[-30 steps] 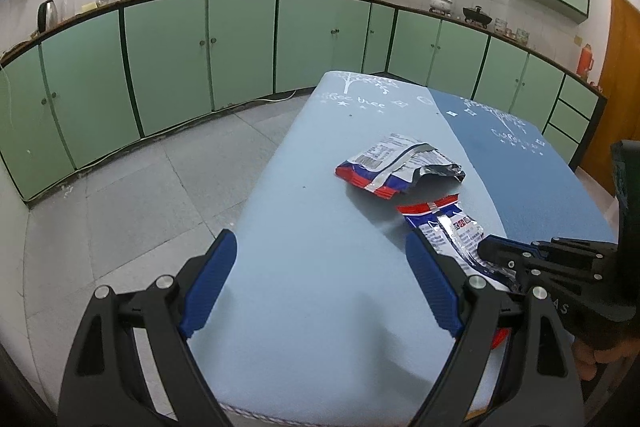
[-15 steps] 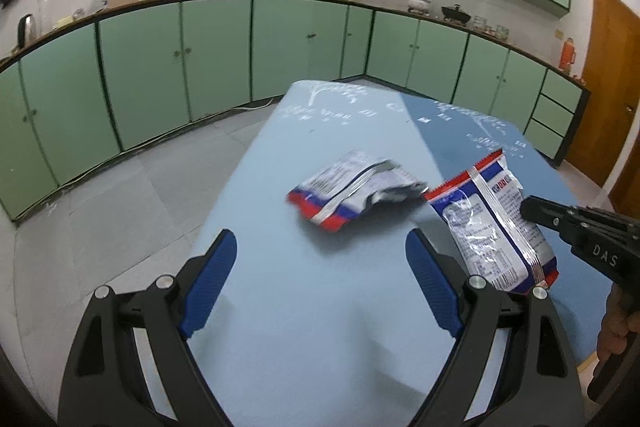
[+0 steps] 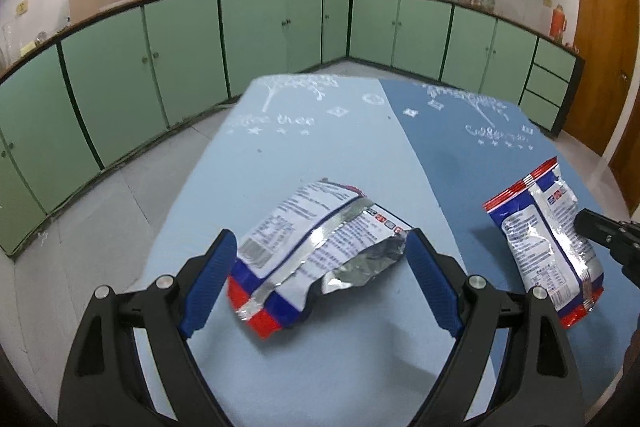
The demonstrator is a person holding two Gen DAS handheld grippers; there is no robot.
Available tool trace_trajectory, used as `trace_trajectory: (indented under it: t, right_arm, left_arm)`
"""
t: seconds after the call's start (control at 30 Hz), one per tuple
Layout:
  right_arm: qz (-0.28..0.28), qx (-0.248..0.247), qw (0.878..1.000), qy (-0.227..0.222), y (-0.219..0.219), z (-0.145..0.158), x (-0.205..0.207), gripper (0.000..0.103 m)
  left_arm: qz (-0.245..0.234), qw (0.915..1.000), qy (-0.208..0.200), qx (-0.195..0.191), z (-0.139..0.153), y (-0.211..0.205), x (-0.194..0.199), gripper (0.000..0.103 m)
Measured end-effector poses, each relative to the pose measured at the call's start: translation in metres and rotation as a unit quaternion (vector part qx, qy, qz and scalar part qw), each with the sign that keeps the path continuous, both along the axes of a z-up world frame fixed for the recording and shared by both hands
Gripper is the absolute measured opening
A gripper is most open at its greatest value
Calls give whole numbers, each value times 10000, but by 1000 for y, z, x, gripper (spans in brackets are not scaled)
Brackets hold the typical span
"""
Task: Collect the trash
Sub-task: 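Grasp a white-blue snack wrapper with the right gripper while the left approaches the other wrapper, then grasp the other white-blue snack wrapper with the left gripper while the right holds its wrapper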
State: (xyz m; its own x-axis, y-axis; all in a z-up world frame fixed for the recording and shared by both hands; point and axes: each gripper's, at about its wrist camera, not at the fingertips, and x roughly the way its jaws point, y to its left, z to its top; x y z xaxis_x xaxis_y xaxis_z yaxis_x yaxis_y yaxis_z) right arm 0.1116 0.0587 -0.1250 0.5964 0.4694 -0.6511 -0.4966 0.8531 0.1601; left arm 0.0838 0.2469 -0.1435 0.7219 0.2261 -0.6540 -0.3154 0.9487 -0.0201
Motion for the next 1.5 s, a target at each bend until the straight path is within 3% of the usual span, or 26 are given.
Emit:
trace_trajectory:
  t: [0.2, 0.3, 0.33, 0.37, 0.43, 0.5, 0.6, 0.83, 1.13, 1.5]
  right_arm:
    - [-18, 18, 10000, 78, -1, -5, 2, 0]
    - [-28, 42, 9999, 92, -2, -6, 2, 0]
    - [-27, 48, 9999, 97, -2, -5, 3, 0]
    - [-29, 53, 9999, 97, -2, -6, 3, 0]
    - [-31, 60, 9999, 97, -2, -5, 2, 0]
    - [-33, 67, 9999, 98, -2, -5, 2, 0]
    - [-30, 99, 9999, 61, -3, -2, 1, 0]
    - [-108, 276, 9995, -109, -14, 17, -1, 0]
    - [-354, 426, 9978, -352, -47, 42, -1, 0]
    - [-1243, 449, 9895, -582, -146, 60, -5, 0]
  left_arm:
    - [128, 9991, 364, -158, -13, 4, 13, 82]
    - [152, 9978, 570, -315, -19, 10, 20, 64]
    - [165, 9974, 596, -360, -21, 11, 20, 53]
    - [181, 9974, 590, -382, -21, 12, 20, 49]
    - [153, 9977, 499, -442, -19, 13, 17, 29]
    - [117, 9981, 449, -399, -18, 10, 17, 16]
    - [79, 9987, 276, -416, -11, 7, 13, 6]
    - [-117, 9985, -178, -510, 18, -7, 2, 2]
    - [-791, 9940, -510, -561, 50, -58, 12, 2]
    - [-1870, 9787, -562, -632, 52, -164, 49, 2]
